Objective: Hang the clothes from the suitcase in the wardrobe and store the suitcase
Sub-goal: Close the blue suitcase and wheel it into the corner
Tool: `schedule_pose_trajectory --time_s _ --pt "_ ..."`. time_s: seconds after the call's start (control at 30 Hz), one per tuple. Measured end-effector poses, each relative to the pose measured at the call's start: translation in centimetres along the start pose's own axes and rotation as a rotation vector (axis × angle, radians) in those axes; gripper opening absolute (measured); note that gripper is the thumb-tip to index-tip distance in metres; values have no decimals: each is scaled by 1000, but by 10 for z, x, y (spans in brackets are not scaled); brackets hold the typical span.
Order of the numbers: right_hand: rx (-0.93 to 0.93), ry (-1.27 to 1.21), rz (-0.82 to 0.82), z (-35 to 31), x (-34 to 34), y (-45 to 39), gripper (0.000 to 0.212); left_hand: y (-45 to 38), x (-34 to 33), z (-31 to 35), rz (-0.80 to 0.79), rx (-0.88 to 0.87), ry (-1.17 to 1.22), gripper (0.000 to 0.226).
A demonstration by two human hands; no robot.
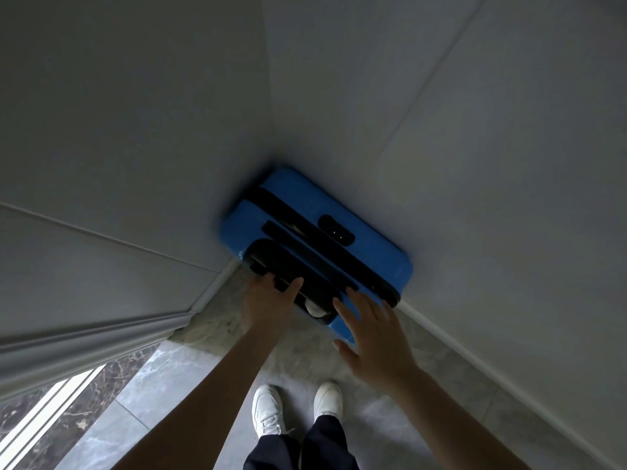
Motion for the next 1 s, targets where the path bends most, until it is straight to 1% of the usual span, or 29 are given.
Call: schedule_pose_trajectory --time_s 0.03,0.07,0.13,0.17,0.2,0.23,0.33,0.37,0.4,0.5,0.57,0.63,0.7,0.83,0.9,0.93,1.0 --pt "-12 1 -16 3 -3 1 62 2 2 2 90 -82 -246 52" --pt "-19 3 -26 6 -5 2 62 3 1 5 166 -155 -425 58" --pt "-23 8 -40 11 -10 2 61 4 0 8 259 -208 -586 65" --pt "-23 7 -41 14 -12 2 63 3 -2 8 255 -185 -640 69" --pt "-26 5 -36 16 -15 1 68 0 -3 6 223 -169 -676 73" --pt "-40 -3 -47 19 -18 1 72 -2 -10 7 194 -213 -711 75" --pt "-90 19 -71 26 -20 -1 72 2 -36 21 48 -540 -763 75" --pt "-98 30 -82 27 -21 -2 70 7 -42 23 25 -616 -807 78" --pt "-107 32 -91 28 -22 -2 68 11 -44 24 20 -665 -837 80" --pt "-147 37 -127 31 -27 -1 64 26 -53 21 0 -792 -826 84" --pt "-174 -6 -145 31 -27 -1 61 38 -64 23 -70 -866 -899 85" --pt "-174 -72 -216 27 -32 -1 60 48 -78 23 -171 -948 -1010 83" --pt "-185 -112 -281 28 -37 -1 60 48 -90 13 -272 -926 -1092 77" --pt "-165 -167 -378 27 -41 1 61 42 -86 13 -249 -835 -1130 68" --pt "-151 -177 -377 26 -39 2 60 42 -83 19 -257 -808 -1145 66" --pt "-153 -203 -352 26 -36 5 60 44 -83 20 -256 -802 -1169 67" --pt "-180 -316 -311 26 -32 9 58 47 -86 21 -273 -771 -1196 70"
Point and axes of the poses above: each hand's wrist, its own y-axis away from the middle knuckle, its own x-axis out of the back of the hand, z = x × y, the point moved 7 cm from there along -y, towards the middle knuckle, and after that the axes turned 2 degrees about x, right-handed, at the moved point
